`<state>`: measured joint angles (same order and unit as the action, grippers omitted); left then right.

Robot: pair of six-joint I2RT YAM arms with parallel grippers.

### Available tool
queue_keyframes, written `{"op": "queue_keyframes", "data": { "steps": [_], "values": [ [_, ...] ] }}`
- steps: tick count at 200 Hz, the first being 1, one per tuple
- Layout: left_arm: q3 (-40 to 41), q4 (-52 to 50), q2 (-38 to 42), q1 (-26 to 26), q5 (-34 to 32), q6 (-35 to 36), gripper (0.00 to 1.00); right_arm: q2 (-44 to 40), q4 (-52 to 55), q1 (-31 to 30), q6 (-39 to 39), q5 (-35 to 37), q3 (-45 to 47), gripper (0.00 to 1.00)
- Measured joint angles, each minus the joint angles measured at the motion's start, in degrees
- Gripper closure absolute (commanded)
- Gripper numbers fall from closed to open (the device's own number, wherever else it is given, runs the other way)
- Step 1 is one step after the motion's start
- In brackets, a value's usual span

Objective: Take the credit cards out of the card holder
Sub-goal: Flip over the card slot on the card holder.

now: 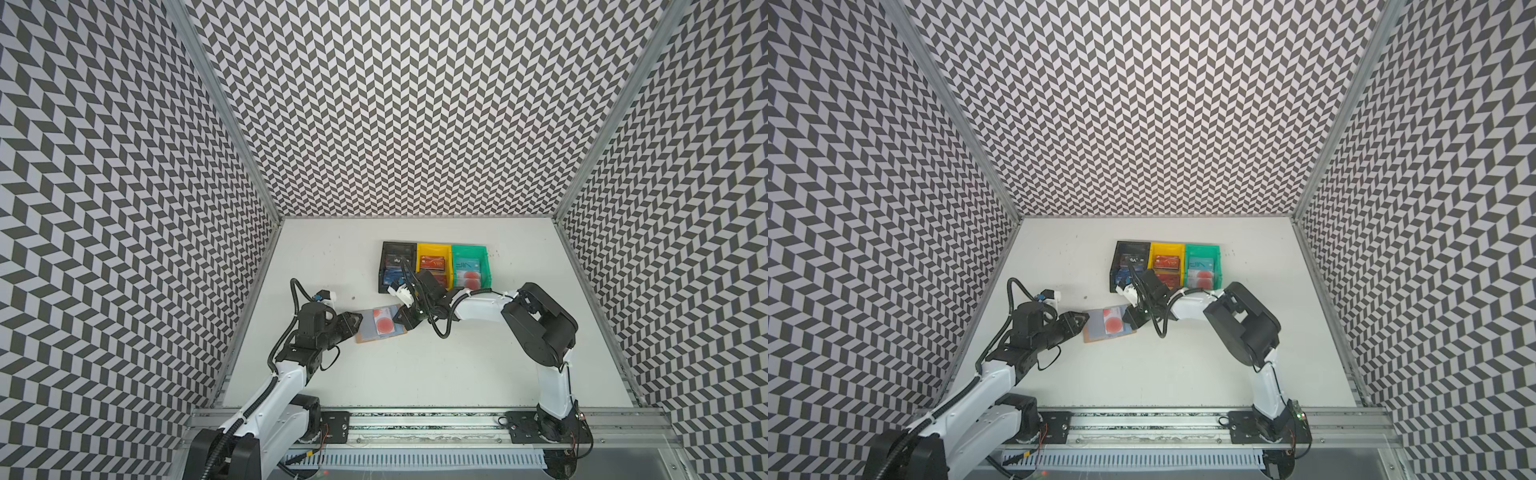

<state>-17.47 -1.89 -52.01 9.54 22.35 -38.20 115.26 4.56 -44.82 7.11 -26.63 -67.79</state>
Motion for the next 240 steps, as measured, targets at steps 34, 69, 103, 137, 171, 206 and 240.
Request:
{"op": "queue_keyframes", "data": {
  "steps": [34, 69, 103, 137, 171, 206, 240],
  "values": [
    [-0.24, 3.54, -0.37, -0.20, 4.39, -1.51, 0.69, 0.04, -0.02, 0.00, 0.00, -0.04, 0.00, 1.00],
    [0.92, 12.28, -9.53, -0.22, 10.27, -3.56, 0.75, 0.26, -0.28, 0.00, 0.00, -0.44, 0.00, 1.00],
    [2.58, 17.27, -16.11, -0.20, 13.14, -4.33, 0.76, 0.33, -0.33, 0.00, 0.00, -0.57, 0.00, 1.00],
    [3.39, 20.00, -17.44, -0.20, 13.68, -4.44, 0.75, 0.83, -0.04, -0.02, -0.04, -1.05, -0.68, 1.00],
    [3.63, 22.71, -21.20, -0.20, 14.64, -4.57, 0.78, 1.03, 0.39, -0.02, -0.17, -1.22, -1.07, 1.00],
    [3.65, 24.24, -24.26, -0.20, 15.32, -4.76, 0.79, 1.03, 0.44, -0.02, -0.20, -1.25, -1.07, 1.00],
    [3.65, 25.14, -24.35, -0.20, 15.32, -4.81, 0.82, 1.03, 0.66, -0.02, -0.26, -1.22, -1.20, 1.00]
  ]
}}
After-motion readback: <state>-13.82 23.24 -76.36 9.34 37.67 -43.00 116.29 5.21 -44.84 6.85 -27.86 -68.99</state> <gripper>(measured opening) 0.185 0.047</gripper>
